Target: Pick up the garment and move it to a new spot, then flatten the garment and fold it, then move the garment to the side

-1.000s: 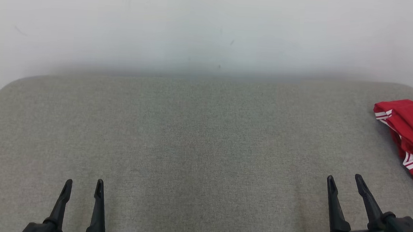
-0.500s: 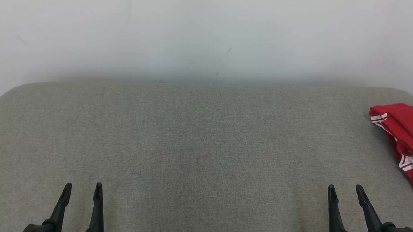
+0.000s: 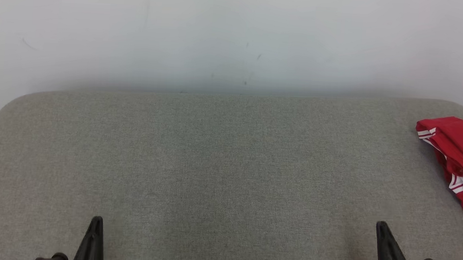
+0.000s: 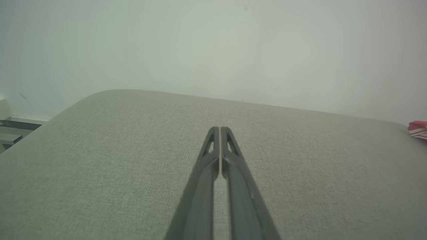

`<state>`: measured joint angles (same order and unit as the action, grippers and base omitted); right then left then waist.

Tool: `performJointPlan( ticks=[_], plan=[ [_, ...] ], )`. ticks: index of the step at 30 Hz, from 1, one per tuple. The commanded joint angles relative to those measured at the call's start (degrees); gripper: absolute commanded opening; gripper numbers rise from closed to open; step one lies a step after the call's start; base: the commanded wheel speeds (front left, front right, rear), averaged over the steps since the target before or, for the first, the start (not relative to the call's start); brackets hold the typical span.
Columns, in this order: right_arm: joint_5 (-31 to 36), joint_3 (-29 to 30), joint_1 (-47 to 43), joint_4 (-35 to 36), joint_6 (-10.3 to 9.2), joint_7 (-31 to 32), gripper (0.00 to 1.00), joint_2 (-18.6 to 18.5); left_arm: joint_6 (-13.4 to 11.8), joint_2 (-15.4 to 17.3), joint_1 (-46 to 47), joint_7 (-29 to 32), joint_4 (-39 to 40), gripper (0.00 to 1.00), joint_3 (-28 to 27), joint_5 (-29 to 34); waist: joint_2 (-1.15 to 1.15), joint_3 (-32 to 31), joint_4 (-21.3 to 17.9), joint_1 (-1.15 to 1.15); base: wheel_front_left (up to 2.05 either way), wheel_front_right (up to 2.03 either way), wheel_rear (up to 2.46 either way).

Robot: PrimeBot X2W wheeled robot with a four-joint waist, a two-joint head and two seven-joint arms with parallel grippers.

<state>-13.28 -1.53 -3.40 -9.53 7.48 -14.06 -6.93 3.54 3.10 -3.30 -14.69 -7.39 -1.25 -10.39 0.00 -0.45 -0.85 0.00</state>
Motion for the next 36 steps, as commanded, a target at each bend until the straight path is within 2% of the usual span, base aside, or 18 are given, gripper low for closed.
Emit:
performJointPlan(
  ticks=[1,19,36],
  plan=[
    [-1.37,0.13,0.33,0.31,0.0,0.3,0.0,0.03,0.07,0.05,0.44,0.51,0.04,0.0,-0.3,-1.34,0.0,0.01,0.01,0.0,0.0,0.0,0.0],
    [-19.93,1.73,2.71,-0.8,0.0,4.83,0.0,0.72,1.02,0.0,2.71,5.35,-1.43,0.0,-1.46,-20.31,0.0,0.08,0.13,0.0,0.0,0.0,0.0],
    [-33.4,2.95,4.35,-1.59,0.01,8.17,0.0,1.29,1.66,-0.03,4.35,8.86,-2.59,0.0,-2.32,-34.14,0.0,0.16,0.24,0.0,0.0,0.0,0.0]
  ],
)
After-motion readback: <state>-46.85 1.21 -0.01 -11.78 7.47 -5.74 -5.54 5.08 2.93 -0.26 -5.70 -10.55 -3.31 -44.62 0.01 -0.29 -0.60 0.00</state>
